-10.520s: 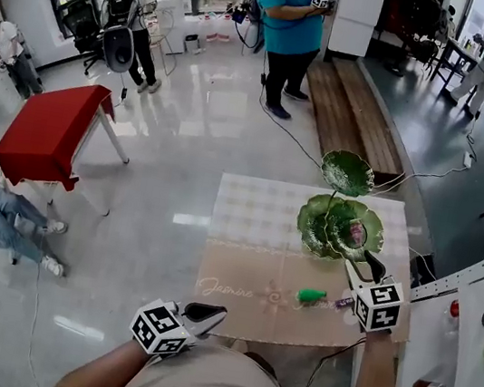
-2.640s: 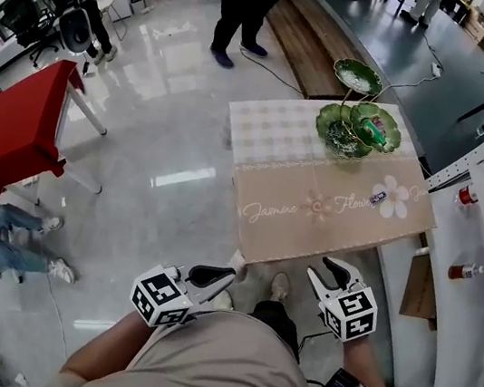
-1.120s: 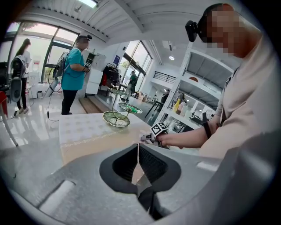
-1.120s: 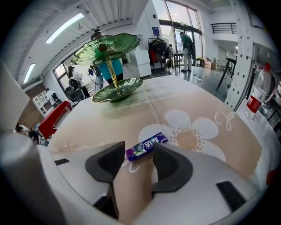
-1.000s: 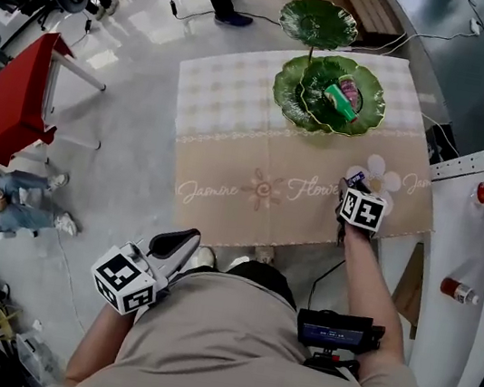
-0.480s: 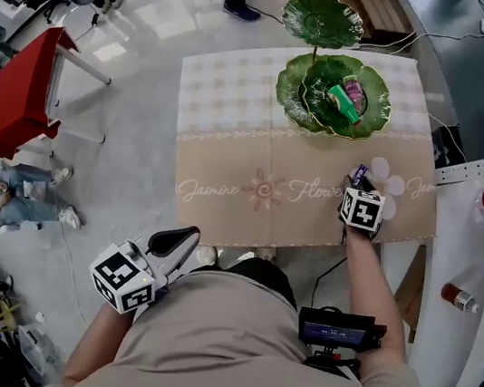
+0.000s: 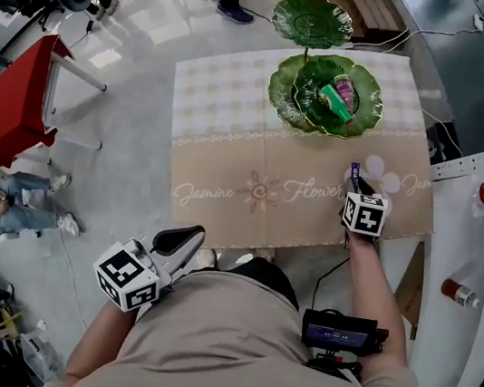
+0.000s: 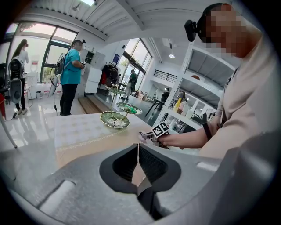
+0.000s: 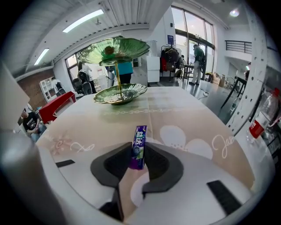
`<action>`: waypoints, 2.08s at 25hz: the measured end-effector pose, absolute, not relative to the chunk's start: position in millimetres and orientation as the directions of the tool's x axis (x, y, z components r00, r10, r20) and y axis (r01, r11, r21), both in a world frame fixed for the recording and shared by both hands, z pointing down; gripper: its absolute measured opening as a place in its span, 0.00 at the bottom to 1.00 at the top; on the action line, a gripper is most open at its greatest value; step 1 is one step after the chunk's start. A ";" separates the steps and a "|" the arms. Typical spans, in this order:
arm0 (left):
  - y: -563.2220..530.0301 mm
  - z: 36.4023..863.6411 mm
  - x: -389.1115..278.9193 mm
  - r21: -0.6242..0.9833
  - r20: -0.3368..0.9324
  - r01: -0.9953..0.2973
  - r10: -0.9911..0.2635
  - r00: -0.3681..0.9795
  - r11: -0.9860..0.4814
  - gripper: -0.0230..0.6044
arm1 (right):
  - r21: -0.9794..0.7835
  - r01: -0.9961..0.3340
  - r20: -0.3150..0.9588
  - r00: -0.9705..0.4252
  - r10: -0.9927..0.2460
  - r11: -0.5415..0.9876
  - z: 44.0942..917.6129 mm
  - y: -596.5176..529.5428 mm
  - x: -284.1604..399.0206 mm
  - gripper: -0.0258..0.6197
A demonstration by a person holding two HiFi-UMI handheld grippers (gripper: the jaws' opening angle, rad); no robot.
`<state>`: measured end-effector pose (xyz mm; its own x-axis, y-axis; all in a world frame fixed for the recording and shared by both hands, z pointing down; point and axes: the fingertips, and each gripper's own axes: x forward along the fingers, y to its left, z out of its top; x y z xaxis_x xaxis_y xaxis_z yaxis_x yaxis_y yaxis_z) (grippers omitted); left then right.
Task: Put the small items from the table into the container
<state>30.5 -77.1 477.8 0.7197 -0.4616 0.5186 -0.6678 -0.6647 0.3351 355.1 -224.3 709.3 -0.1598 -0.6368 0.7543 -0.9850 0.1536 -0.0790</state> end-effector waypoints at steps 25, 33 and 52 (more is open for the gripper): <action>-76.5 467.9 26.6 0.343 0.428 -0.660 -0.514 0.743 -0.669 0.05 | -0.054 -0.922 0.617 -0.333 -0.713 0.384 502.2 -328.3 333.3 0.19; -68.7 468.0 -3.5 0.344 0.436 -0.717 -0.574 0.694 -0.606 0.05 | 0.009 -0.918 0.696 -0.279 -0.661 0.397 524.9 -370.1 327.3 0.19; -62.8 470.1 -43.5 0.365 0.424 -0.707 -0.568 0.705 -0.605 0.05 | 0.126 -0.933 0.697 -0.158 -0.699 0.337 512.7 -371.3 326.9 0.26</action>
